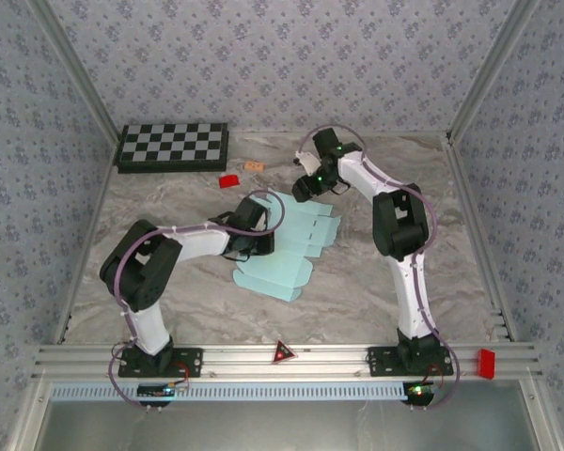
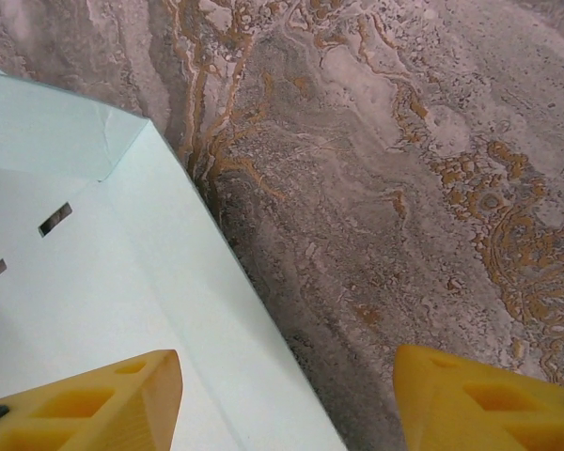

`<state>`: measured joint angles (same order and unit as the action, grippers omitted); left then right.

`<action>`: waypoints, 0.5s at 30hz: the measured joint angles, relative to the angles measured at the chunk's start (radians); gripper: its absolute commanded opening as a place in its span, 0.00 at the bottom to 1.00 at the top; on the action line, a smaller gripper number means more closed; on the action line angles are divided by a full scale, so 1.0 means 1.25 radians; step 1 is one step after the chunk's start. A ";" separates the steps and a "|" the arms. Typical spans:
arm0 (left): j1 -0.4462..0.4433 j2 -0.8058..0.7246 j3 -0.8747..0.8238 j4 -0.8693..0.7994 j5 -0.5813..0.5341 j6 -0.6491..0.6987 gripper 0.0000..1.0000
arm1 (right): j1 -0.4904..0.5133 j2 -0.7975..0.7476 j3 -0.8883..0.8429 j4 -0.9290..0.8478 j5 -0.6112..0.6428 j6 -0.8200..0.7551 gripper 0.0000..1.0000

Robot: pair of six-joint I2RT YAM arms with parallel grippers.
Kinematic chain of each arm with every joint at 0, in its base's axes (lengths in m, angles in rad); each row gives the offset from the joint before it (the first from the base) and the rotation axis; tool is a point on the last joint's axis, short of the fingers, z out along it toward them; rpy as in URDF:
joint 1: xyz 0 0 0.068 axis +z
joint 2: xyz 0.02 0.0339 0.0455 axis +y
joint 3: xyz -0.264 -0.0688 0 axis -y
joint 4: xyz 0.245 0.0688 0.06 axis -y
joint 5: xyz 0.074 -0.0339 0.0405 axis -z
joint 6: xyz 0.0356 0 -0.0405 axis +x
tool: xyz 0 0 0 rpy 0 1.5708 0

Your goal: Fold the paper box

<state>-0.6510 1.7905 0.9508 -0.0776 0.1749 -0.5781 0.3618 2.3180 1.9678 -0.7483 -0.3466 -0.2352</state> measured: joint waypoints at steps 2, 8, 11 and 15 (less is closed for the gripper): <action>0.000 -0.003 -0.008 0.011 0.000 0.000 0.00 | -0.002 0.009 0.009 -0.014 -0.009 -0.009 0.63; -0.003 -0.008 -0.020 0.028 -0.006 0.000 0.00 | -0.003 0.056 0.082 -0.073 -0.030 -0.030 0.61; -0.003 -0.008 -0.020 0.029 -0.006 0.000 0.00 | -0.004 0.083 0.116 -0.101 -0.039 -0.040 0.59; -0.003 -0.008 -0.020 0.029 -0.006 0.000 0.00 | -0.004 0.111 0.147 -0.137 -0.053 -0.054 0.58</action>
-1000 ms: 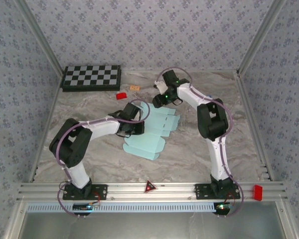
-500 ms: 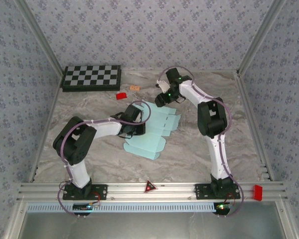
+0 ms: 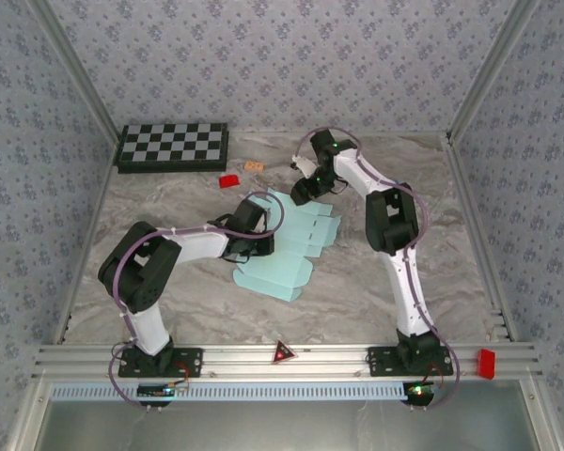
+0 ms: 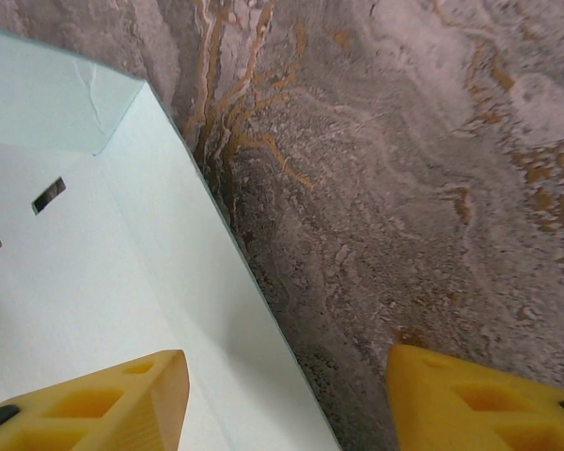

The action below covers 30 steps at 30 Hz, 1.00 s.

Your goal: Fold the paper box

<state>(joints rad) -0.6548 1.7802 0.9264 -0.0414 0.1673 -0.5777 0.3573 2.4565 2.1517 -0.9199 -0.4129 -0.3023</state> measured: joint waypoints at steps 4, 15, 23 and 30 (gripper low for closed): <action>0.000 0.000 0.000 0.000 0.000 0.000 0.00 | -0.002 0.022 0.027 -0.039 -0.020 -0.015 0.57; -0.002 0.000 0.000 0.000 -0.003 0.000 0.00 | -0.010 0.032 0.063 -0.100 -0.067 -0.068 0.43; -0.002 0.000 0.000 0.000 -0.003 0.000 0.00 | -0.015 0.032 0.063 -0.110 -0.071 -0.121 0.24; -0.003 -0.005 -0.005 0.002 -0.006 -0.001 0.00 | -0.011 0.000 0.023 -0.086 -0.061 -0.188 0.05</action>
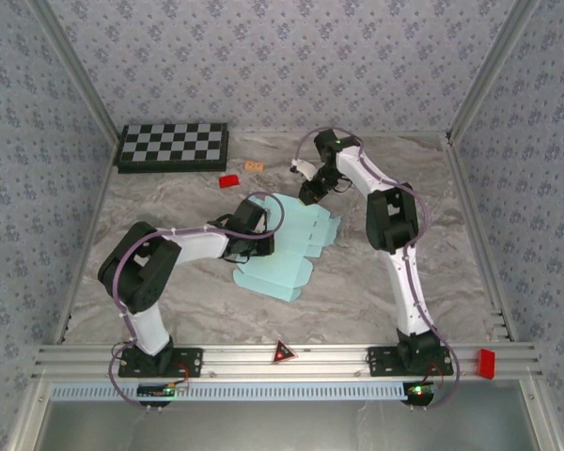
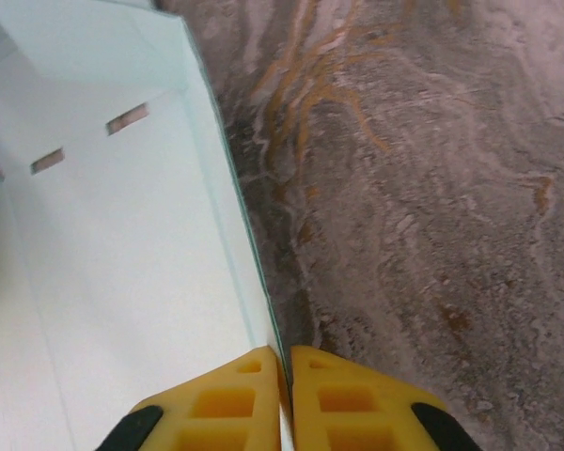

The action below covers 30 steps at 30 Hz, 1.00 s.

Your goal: Fold the paper box

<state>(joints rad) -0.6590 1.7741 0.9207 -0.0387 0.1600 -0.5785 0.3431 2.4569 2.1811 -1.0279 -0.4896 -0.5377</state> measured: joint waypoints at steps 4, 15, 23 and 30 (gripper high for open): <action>-0.002 -0.016 -0.011 -0.009 -0.008 -0.003 0.04 | 0.010 -0.054 -0.060 0.031 0.011 -0.043 0.01; 0.026 -0.158 -0.059 -0.057 -0.043 -0.021 0.23 | 0.027 -0.185 -0.163 0.139 0.079 -0.131 0.00; 0.061 -0.167 -0.144 -0.058 -0.038 -0.033 0.08 | 0.070 -0.292 -0.309 0.255 0.164 -0.183 0.00; 0.061 -0.167 -0.174 -0.013 -0.011 -0.056 0.03 | 0.115 -0.365 -0.421 0.381 0.260 -0.209 0.00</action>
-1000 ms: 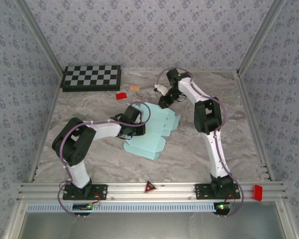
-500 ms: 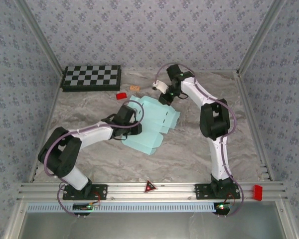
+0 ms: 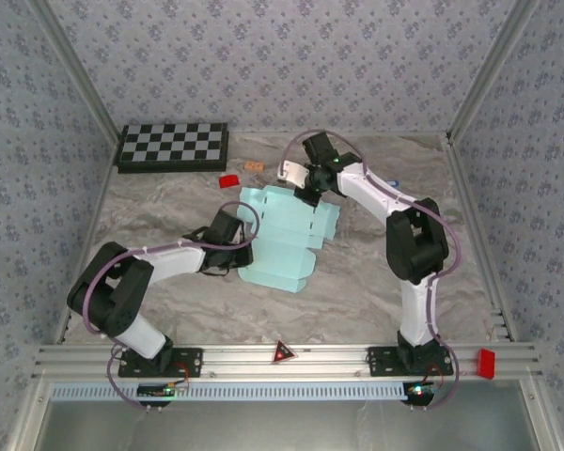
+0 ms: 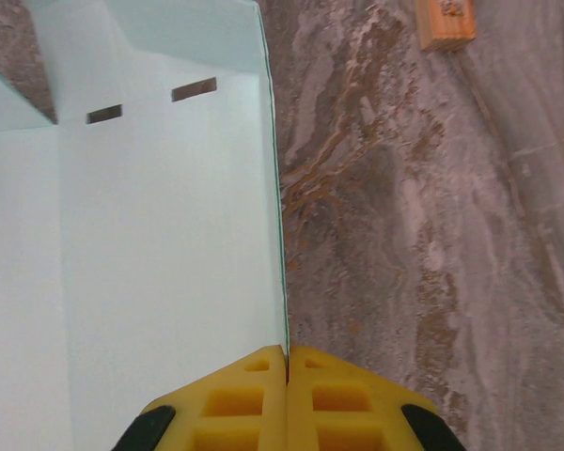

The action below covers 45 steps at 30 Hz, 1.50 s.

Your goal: Fold the paper box

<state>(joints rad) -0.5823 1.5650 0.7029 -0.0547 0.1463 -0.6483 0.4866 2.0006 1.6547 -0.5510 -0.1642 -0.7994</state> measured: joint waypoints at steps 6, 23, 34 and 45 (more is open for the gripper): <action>0.000 0.005 -0.013 0.038 0.010 -0.033 0.00 | 0.031 -0.035 -0.071 0.092 0.080 -0.012 0.00; -0.013 0.042 -0.010 0.113 0.008 -0.094 0.00 | 0.117 -0.144 -0.344 0.464 0.291 -0.118 0.00; -0.023 0.065 0.014 0.117 -0.005 -0.099 0.00 | 0.158 -0.176 -0.468 0.645 0.381 -0.205 0.00; -0.028 0.072 0.024 0.112 -0.014 -0.099 0.00 | 0.191 -0.191 -0.562 0.794 0.427 -0.245 0.00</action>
<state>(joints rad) -0.6178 1.6547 0.7326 0.0856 0.1287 -0.7727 0.7250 1.7622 0.9520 0.4416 0.3698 -1.1057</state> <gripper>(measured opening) 0.048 0.051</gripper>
